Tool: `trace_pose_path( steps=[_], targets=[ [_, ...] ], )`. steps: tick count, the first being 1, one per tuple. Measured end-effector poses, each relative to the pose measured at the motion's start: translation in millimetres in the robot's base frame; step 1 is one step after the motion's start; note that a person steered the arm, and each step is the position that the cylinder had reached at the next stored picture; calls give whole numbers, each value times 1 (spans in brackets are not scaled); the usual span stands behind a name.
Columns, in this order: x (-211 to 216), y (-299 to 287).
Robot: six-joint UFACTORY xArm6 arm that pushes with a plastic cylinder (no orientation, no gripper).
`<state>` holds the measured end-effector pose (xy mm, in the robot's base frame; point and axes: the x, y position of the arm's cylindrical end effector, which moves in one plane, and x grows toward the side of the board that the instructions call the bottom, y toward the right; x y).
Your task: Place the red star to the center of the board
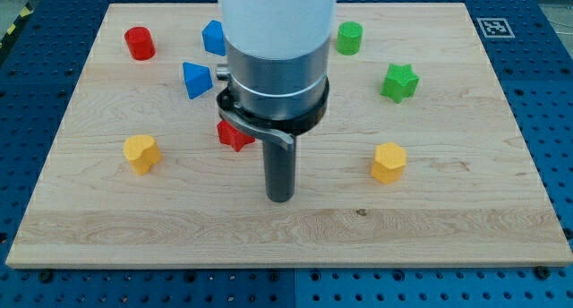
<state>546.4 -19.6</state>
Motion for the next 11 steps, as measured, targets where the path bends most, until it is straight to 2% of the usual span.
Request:
trace_pose_path(
  steps=[2, 4, 7, 8, 11],
  targets=[
    [-16, -59],
    [-58, -76],
    [-81, -34],
    [-101, -25],
    [-123, 34]
  ],
)
